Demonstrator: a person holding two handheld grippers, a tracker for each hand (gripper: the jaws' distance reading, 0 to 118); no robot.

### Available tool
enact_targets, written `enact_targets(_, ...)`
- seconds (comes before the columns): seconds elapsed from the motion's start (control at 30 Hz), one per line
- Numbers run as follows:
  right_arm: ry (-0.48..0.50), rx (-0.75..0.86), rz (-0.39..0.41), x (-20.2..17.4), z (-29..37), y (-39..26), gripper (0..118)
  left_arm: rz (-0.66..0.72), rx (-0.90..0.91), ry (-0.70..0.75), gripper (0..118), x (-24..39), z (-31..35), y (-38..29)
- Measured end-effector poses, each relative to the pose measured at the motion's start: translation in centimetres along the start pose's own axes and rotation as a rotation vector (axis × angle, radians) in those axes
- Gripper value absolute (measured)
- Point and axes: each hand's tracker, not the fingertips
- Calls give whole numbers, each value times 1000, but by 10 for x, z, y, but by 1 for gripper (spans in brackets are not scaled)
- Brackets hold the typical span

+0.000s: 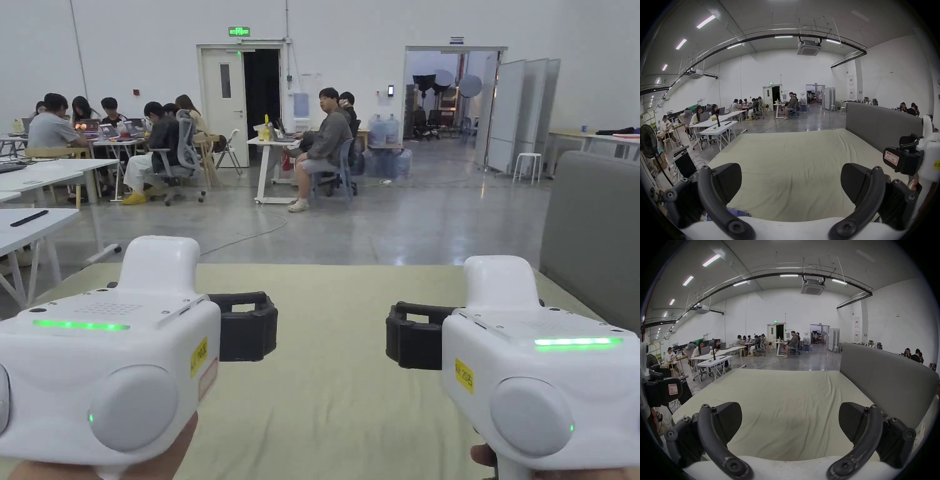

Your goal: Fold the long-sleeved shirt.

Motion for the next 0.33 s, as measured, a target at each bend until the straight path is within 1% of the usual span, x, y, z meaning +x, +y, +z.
enact_targets(0.33, -1, -8, 0, 1, -3, -2, 118, -2, -4, 0, 118, 1, -3, -1)
